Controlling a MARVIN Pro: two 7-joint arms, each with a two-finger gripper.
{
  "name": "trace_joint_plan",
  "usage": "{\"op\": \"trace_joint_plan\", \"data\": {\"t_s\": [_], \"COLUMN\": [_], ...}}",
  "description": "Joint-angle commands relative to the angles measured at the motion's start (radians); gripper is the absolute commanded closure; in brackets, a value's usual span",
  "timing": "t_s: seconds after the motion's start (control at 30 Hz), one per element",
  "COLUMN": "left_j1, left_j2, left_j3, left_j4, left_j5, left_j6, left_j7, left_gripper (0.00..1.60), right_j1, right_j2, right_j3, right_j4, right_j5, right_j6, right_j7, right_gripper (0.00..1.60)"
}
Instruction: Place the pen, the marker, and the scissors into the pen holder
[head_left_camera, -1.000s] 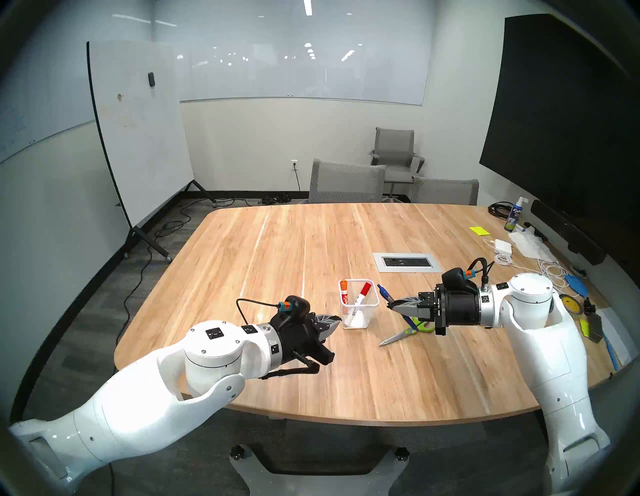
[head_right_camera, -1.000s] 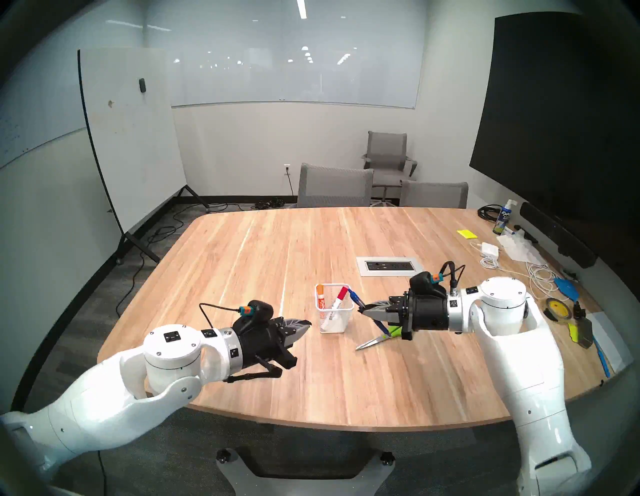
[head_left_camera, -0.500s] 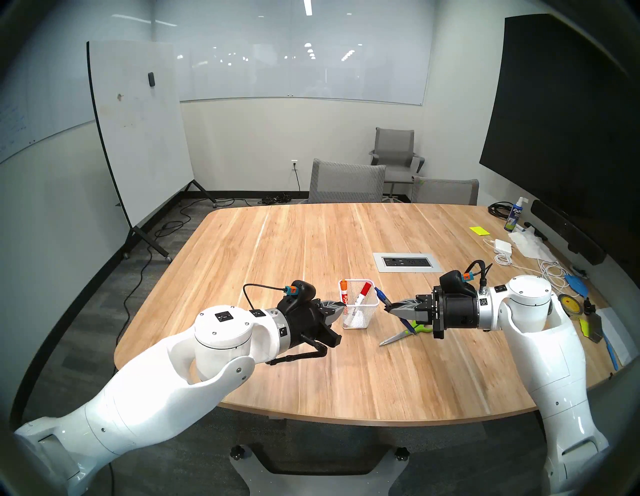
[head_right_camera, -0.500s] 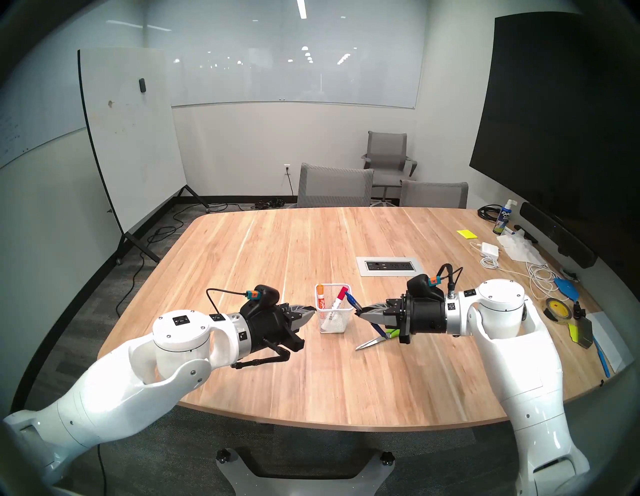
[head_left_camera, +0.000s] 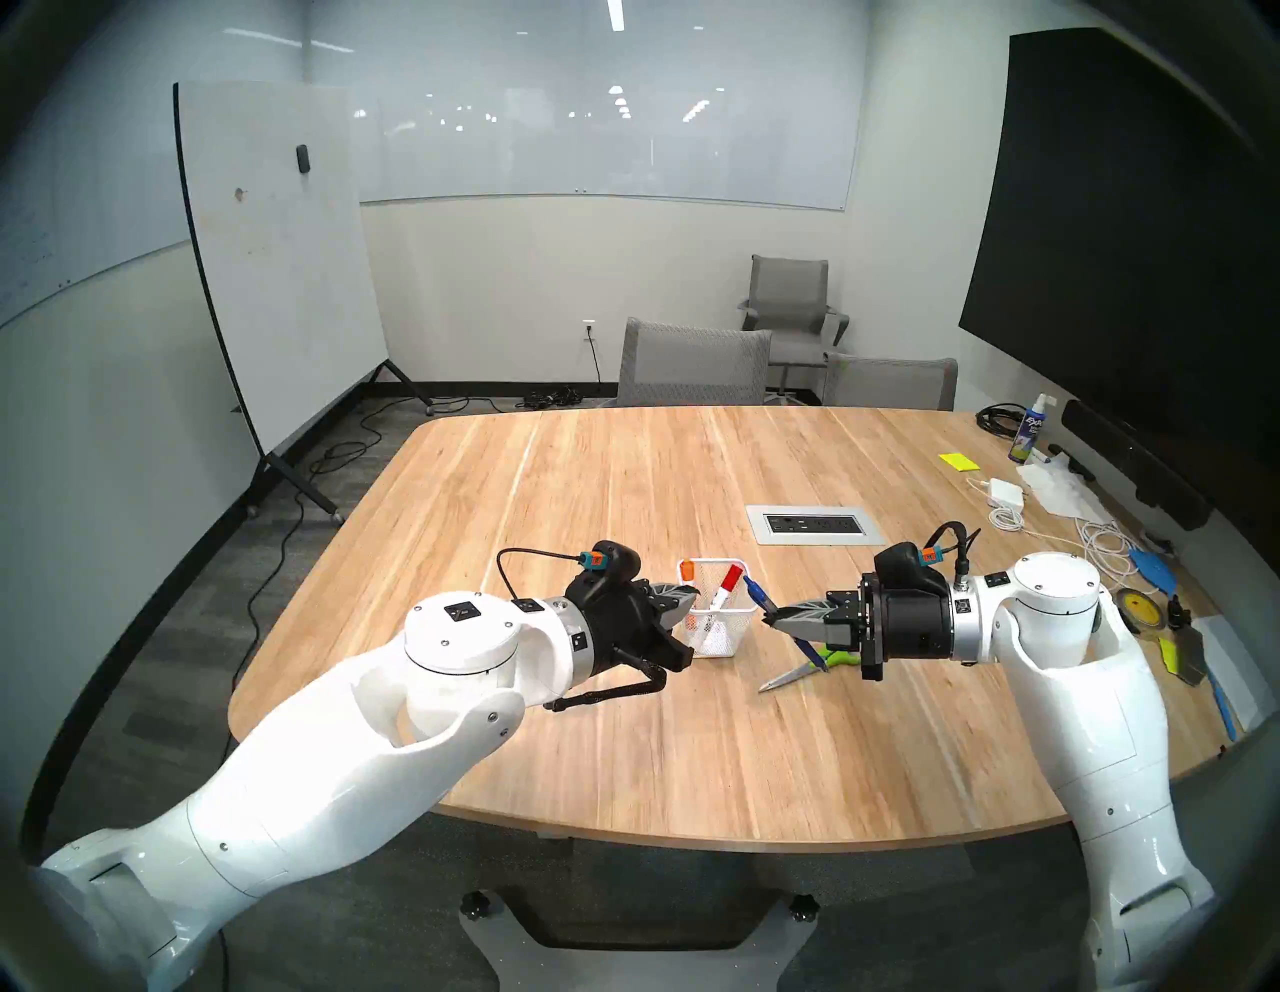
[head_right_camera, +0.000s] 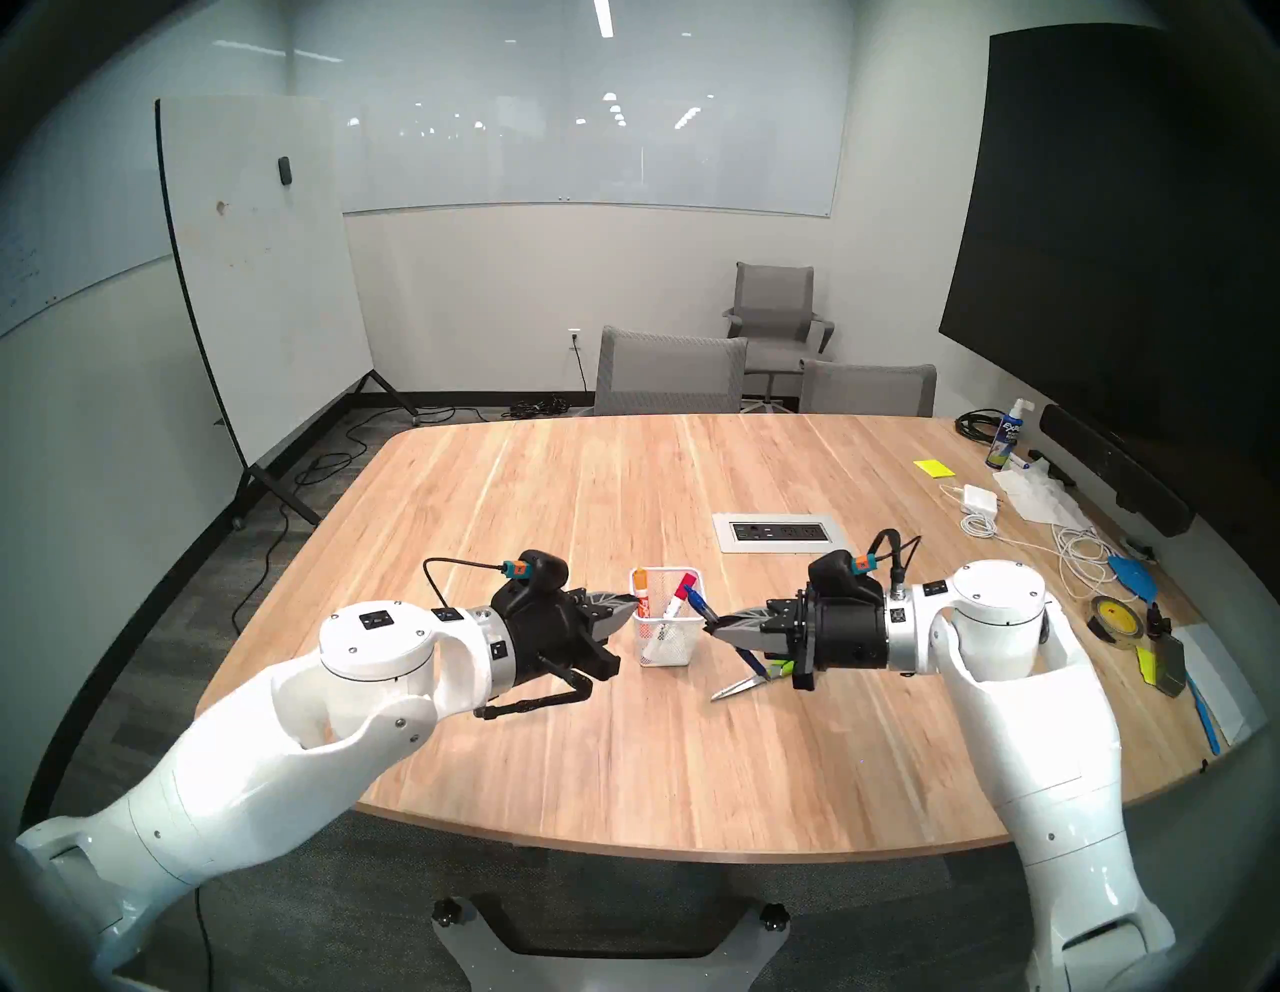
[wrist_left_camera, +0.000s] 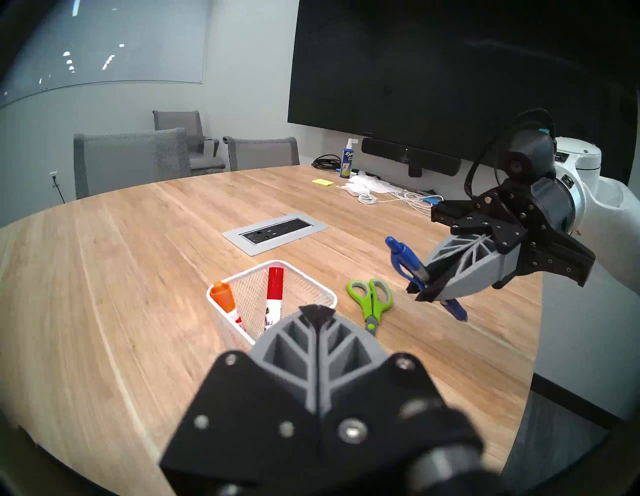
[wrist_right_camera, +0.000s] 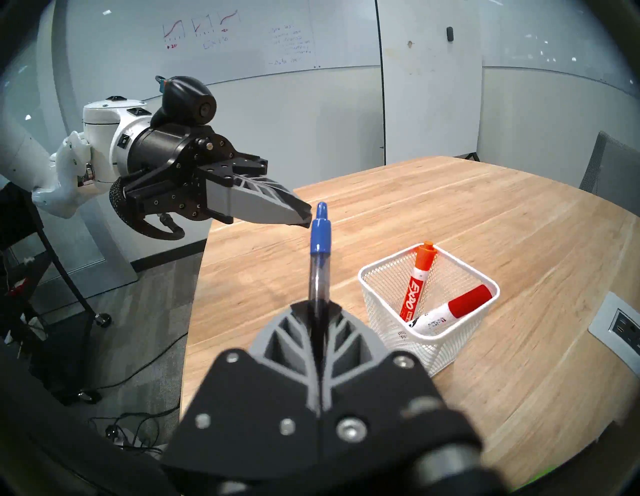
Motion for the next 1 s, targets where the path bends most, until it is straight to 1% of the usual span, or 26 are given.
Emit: {"op": "trace_joint_plan", "data": {"t_s": [0.0, 0.57, 0.97], "left_j1": [-0.028, -0.035, -0.057], "left_j2": [-0.033, -0.055, -0.082], "left_j3": [0.001, 0.004, 0.012], "left_j4": [-0.002, 0.007, 0.026], "left_j5": [0.002, -0.004, -0.005], "left_j6": [-0.012, -0.020, -0.021], "left_j7": [-0.005, 0.001, 0.001], "left_gripper": [1.60, 1.60, 1.60], "right_j1": [0.002, -0.005, -0.011], "right_j2": [-0.010, -0.025, -0.036], "right_j3": [-0.003, -0.005, -0.009], "right_j4": [-0.028, -0.046, -0.064], "right_j5": [0.003, -0.005, -0.009], "right_j6": [0.009, 0.020, 0.025], "right_j7": [-0.005, -0.011, -0.016], "right_gripper": [1.60, 1.60, 1.60]}}
